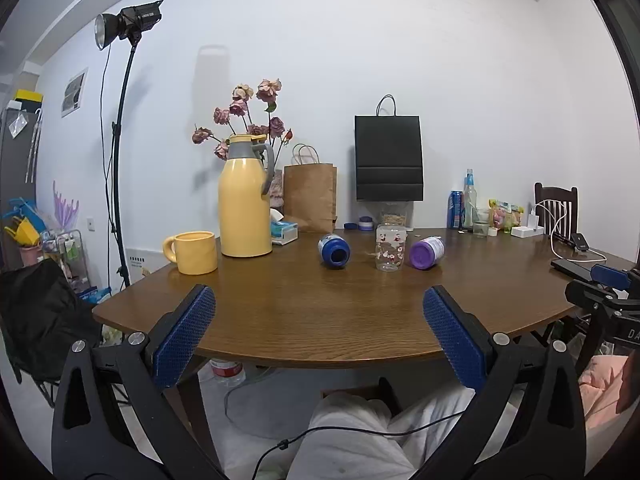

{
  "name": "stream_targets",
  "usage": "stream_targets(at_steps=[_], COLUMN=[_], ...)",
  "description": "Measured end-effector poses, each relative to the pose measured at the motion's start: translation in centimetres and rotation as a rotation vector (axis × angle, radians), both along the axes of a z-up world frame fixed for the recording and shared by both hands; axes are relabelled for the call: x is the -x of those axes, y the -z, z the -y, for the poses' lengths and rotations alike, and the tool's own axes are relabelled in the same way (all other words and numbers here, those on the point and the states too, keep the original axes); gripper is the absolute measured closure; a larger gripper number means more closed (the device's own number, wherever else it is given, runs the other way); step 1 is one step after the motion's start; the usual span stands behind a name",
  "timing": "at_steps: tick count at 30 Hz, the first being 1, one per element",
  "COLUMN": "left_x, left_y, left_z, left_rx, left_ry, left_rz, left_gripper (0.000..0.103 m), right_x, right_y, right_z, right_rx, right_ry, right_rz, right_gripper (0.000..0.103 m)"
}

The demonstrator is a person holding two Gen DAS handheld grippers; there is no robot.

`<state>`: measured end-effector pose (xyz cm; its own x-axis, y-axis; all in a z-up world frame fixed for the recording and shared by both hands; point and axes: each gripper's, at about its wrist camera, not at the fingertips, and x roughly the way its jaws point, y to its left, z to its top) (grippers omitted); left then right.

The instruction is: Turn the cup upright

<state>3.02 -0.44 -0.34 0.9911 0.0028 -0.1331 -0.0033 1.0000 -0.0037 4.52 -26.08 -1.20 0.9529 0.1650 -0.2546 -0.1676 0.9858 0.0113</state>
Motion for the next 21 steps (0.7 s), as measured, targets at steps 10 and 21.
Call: stream_targets(at_steps=[10,21], left_x=[-0.18,-0.34], left_y=[-0.03,-0.02], left_z=[0.31,0.10], left_rx=[-0.001,0.001], left_ry=[-0.001,0.002], left_rz=[-0.002,-0.004], left_gripper=[0.000,0.000], right_x=[-0.14,-0.09], right_y=[0.06,0.05], right_z=[0.22,0.09], right_rx=[-0.013,-0.009], right_ry=[0.006,0.002], right_rz=[-0.009,-0.005], right_gripper=[0.015,0.015])
